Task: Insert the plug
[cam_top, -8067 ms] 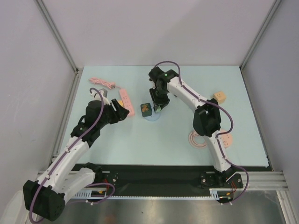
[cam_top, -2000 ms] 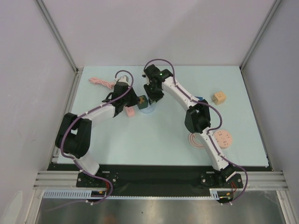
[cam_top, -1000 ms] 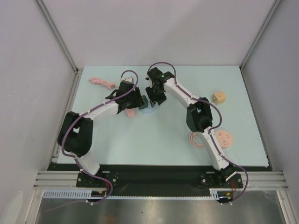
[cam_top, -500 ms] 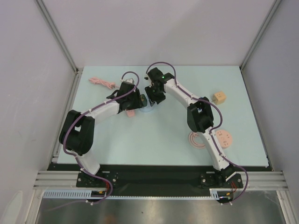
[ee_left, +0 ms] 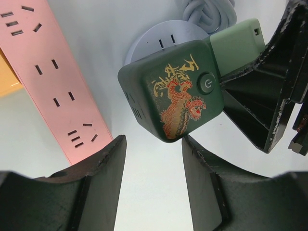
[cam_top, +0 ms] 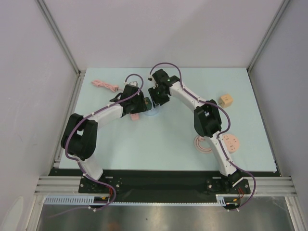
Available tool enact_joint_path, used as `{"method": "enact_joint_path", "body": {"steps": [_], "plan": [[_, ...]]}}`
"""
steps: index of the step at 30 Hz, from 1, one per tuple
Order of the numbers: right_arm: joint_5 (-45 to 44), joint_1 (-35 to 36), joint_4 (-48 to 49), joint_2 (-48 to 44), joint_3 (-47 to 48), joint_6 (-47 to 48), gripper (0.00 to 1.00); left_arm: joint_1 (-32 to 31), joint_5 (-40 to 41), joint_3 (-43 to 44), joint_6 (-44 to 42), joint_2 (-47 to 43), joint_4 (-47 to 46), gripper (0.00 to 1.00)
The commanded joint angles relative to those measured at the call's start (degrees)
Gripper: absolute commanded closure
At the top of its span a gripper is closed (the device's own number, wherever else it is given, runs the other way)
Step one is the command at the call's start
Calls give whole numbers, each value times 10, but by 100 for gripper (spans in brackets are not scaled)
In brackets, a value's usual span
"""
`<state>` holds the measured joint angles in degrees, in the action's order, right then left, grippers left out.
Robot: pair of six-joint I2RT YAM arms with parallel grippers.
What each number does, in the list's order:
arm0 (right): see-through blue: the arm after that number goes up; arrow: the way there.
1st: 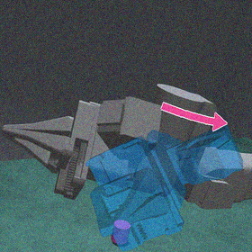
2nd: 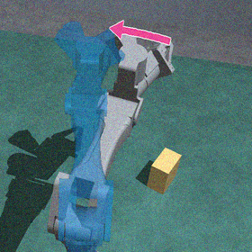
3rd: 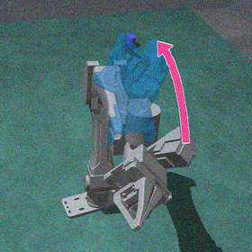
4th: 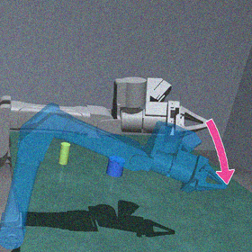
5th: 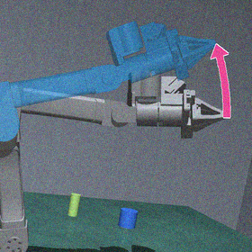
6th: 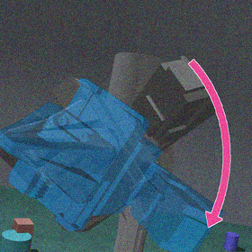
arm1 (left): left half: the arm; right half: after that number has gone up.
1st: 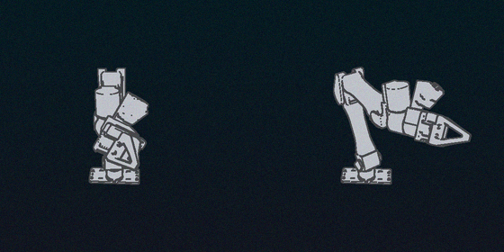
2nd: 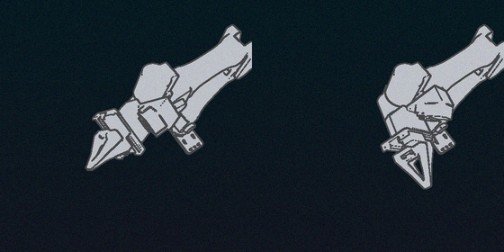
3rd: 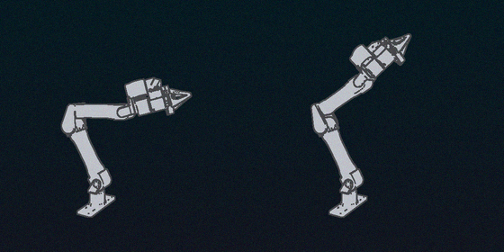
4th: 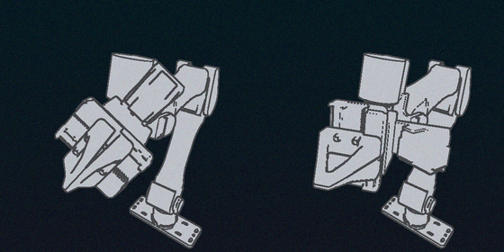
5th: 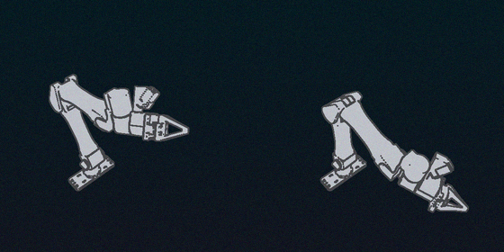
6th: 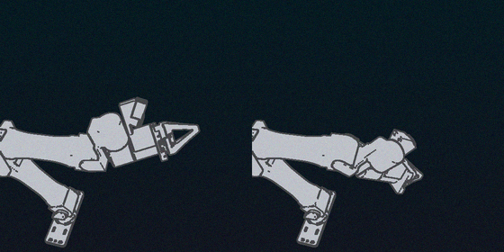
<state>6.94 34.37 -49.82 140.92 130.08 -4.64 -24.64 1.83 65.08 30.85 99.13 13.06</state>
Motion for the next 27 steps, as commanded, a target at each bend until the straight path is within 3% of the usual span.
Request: {"method": "enact_joint_path", "body": {"steps": [1, 12, 16, 22, 27], "plan": [[1, -4, 31, -46, -9, 0, 52, -2, 8, 9, -13, -3, -2, 45], [14, -7, 46, -57, -27, 2, 53, -2, 6, 3, -13, -3, -2, 45], [19, -7, 64, -66, -47, 6, 67, -2, 8, 3, -11, -11, 3, 45], [12, -7, 62, -63, -47, 11, 69, -1, 31, 43, -15, -34, 37, 44], [11, -7, 57, -56, -40, 13, 79, 2, 46, 83, -19, -46, 65, 43]]}}
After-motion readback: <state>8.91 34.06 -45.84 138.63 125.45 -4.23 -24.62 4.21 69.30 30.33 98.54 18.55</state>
